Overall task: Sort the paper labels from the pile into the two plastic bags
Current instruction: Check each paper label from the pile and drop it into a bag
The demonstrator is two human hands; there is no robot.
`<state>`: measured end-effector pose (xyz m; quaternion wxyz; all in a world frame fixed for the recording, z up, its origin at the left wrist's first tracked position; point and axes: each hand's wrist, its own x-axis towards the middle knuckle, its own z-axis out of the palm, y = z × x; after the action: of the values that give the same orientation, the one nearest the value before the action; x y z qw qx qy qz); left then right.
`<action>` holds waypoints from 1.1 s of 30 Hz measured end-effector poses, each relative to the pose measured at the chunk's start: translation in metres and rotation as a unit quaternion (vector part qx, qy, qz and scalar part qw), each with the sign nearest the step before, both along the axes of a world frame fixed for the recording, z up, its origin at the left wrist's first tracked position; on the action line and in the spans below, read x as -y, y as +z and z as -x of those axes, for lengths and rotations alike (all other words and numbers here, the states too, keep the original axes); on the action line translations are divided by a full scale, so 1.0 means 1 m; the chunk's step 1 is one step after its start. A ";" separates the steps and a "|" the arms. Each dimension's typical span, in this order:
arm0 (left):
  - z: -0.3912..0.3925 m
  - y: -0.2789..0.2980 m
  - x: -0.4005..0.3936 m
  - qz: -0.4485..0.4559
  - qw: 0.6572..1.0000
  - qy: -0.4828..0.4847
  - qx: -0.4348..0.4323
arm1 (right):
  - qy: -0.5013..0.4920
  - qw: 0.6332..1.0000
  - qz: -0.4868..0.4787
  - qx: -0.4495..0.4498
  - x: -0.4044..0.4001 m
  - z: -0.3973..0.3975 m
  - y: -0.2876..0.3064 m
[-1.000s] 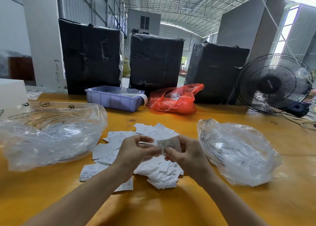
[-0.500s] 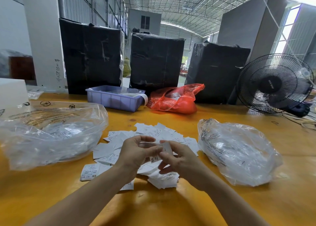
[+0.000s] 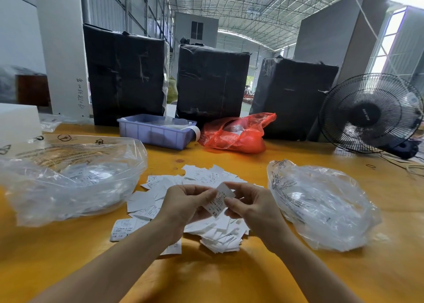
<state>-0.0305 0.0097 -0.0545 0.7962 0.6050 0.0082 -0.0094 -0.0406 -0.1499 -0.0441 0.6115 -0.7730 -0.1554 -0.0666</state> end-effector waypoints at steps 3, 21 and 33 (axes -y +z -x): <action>0.000 -0.001 0.001 0.034 0.999 0.012 -0.030 | -0.004 1.000 -0.004 0.007 -0.002 0.002 0.000; 0.007 0.003 0.011 0.080 0.993 0.070 -0.042 | 0.051 0.998 0.003 0.028 -0.007 0.004 -0.003; 0.002 0.000 0.001 -0.077 0.993 -0.059 -0.065 | -0.043 0.996 -0.064 -0.049 0.011 -0.007 0.002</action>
<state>-0.0330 0.0089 -0.0545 0.7432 0.6618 0.0250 -0.0949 -0.0338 -0.1607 -0.0419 0.6633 -0.7404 -0.0875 -0.0651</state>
